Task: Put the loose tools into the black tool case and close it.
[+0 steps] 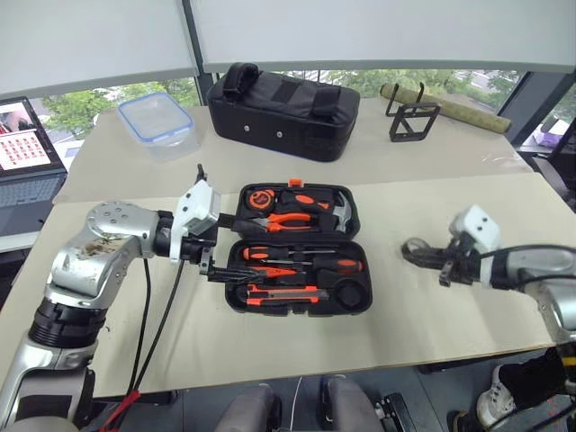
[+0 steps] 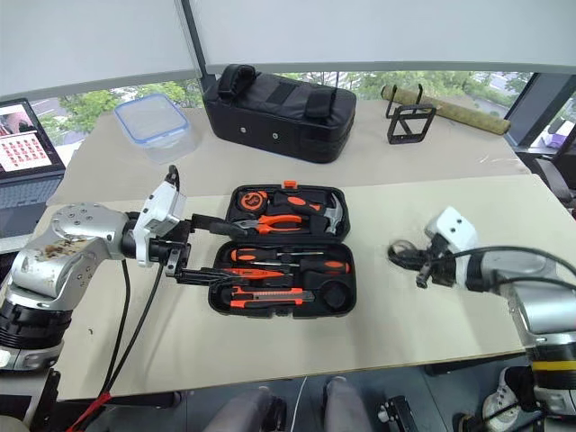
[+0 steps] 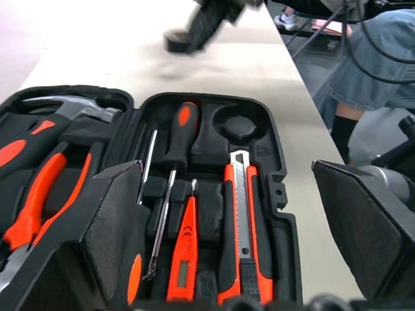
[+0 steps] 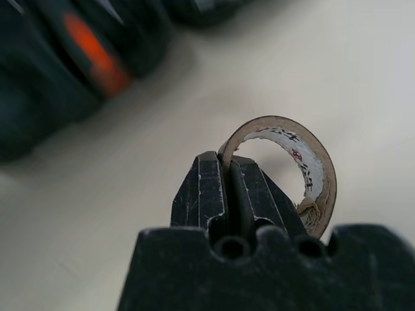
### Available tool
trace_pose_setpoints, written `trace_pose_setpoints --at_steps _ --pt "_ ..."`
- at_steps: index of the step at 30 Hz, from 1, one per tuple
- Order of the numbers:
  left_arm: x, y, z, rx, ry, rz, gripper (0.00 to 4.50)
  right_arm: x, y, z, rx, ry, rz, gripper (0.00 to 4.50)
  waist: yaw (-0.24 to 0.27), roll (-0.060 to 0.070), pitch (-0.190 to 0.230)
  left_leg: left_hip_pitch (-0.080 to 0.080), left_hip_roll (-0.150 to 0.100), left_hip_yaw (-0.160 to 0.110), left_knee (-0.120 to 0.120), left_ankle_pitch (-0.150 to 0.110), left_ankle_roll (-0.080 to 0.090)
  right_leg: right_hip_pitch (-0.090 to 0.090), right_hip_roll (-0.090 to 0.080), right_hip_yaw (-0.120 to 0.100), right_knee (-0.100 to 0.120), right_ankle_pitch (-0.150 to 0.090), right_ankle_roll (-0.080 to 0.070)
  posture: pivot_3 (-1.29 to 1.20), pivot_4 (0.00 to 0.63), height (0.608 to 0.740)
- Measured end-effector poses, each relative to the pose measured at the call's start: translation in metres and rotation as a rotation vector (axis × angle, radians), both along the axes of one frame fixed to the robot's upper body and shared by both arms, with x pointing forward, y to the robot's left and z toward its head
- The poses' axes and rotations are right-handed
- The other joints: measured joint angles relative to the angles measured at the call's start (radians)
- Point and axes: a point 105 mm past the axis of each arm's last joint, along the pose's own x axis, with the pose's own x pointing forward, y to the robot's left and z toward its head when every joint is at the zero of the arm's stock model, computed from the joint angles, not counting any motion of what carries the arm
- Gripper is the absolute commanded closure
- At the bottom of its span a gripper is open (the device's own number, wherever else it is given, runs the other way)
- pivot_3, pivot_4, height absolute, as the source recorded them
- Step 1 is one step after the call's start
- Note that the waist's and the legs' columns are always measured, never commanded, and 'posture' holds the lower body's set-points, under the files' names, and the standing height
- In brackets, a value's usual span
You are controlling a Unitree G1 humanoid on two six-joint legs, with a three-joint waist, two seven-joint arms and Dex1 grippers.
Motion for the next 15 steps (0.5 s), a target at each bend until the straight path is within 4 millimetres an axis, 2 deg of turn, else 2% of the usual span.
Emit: trace_pose_setpoints --at_steps 2,3,6,10,15 --pt "-0.003 0.000 -0.003 0.019 0.010 -0.022 0.00 -0.018 0.027 0.009 0.013 0.001 0.148 4.43 0.001 0.000 0.000 0.000 0.000 -0.001 0.000 0.000 0.000 0.000 0.000 0.000 0.000 0.000 0.000 0.00 0.150 0.722" --pt "-0.004 0.000 -0.004 0.025 0.012 -0.027 0.00 -0.024 0.034 0.009 0.004 0.000 0.187 4.43 0.003 0.000 0.000 -0.001 0.000 -0.001 0.000 0.000 0.000 0.000 0.000 0.000 -0.001 0.000 0.000 0.00 0.150 0.722" --pt "-0.006 0.001 -0.006 0.039 0.017 -0.034 0.00 -0.040 0.058 -0.009 -0.052 0.037 0.296 4.43 0.006 -0.001 0.000 -0.001 -0.001 -0.001 0.001 -0.001 0.001 0.001 -0.001 -0.001 -0.002 0.000 0.000 0.00 0.150 0.722" --pt "-0.007 0.000 -0.006 0.040 0.013 -0.041 0.00 -0.044 0.071 -0.028 -0.117 0.041 0.339 4.43 0.006 -0.001 0.000 -0.001 -0.001 0.000 0.001 0.000 0.001 0.001 -0.001 -0.002 -0.001 0.000 0.000 0.00 0.150 0.722" --pt "-0.007 -0.001 -0.005 0.046 -0.001 -0.052 0.00 -0.048 0.070 -0.047 -0.211 0.034 0.367 4.43 0.004 -0.001 0.000 -0.001 -0.001 0.000 0.001 0.000 0.001 0.000 0.000 -0.003 -0.001 0.000 0.000 0.00 0.150 0.722"
